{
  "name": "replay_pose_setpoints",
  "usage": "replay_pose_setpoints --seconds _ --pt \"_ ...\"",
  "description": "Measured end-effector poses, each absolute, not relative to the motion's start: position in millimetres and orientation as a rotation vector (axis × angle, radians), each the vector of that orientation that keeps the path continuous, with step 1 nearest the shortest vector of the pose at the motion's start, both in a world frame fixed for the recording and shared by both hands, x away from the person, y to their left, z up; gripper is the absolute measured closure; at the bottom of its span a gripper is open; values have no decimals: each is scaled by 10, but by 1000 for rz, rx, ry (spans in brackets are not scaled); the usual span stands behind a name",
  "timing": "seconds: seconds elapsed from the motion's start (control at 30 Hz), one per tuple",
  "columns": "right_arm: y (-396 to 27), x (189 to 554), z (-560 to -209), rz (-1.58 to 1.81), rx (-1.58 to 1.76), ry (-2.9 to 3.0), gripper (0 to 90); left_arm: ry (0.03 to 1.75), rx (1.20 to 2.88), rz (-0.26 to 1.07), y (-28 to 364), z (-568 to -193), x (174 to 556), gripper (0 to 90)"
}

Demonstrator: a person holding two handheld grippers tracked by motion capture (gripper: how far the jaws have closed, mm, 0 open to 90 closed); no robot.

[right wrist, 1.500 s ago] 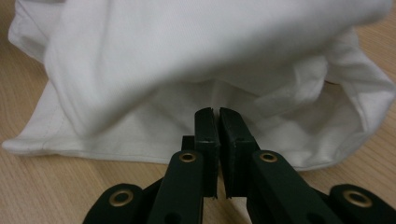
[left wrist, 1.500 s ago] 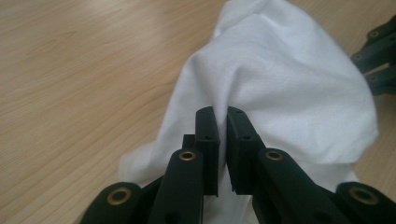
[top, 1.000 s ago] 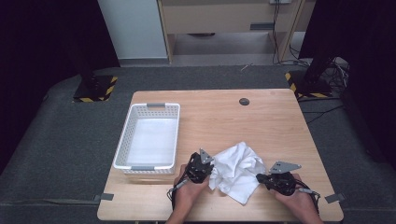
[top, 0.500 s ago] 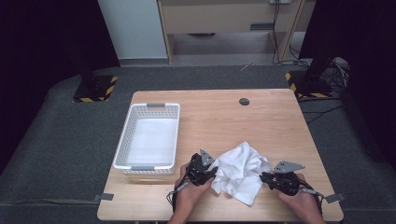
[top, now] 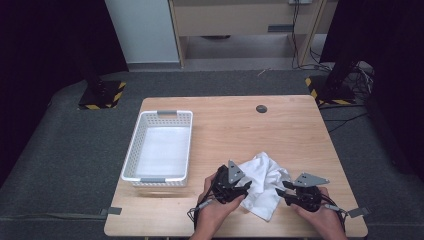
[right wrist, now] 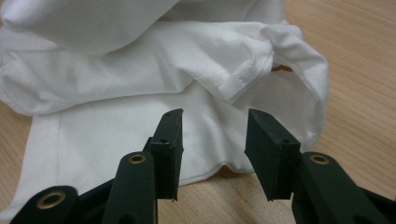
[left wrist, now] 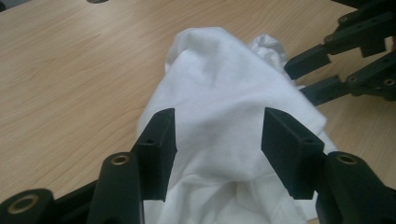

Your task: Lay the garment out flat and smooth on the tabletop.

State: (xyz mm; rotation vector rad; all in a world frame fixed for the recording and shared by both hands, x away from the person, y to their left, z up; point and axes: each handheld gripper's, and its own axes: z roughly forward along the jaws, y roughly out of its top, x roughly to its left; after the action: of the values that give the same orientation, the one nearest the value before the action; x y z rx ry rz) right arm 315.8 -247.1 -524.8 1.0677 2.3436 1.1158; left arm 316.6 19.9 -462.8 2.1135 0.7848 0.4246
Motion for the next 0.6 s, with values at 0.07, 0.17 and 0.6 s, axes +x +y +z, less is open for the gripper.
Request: replay_pose_setpoints --seconds 0.07,0.17,0.6 --pt "-2458 3151 -5243 1118 1068 2343 536 772 2118 421 155 -4624 3142 429" --pt "-2443 3144 -5243 1121 1069 2346 526 752 2122 396 81 -4626 3110 409" --pt "-2297 3119 -5264 1106 1005 2366 535 708 2161 399 -138 -4782 3094 370"
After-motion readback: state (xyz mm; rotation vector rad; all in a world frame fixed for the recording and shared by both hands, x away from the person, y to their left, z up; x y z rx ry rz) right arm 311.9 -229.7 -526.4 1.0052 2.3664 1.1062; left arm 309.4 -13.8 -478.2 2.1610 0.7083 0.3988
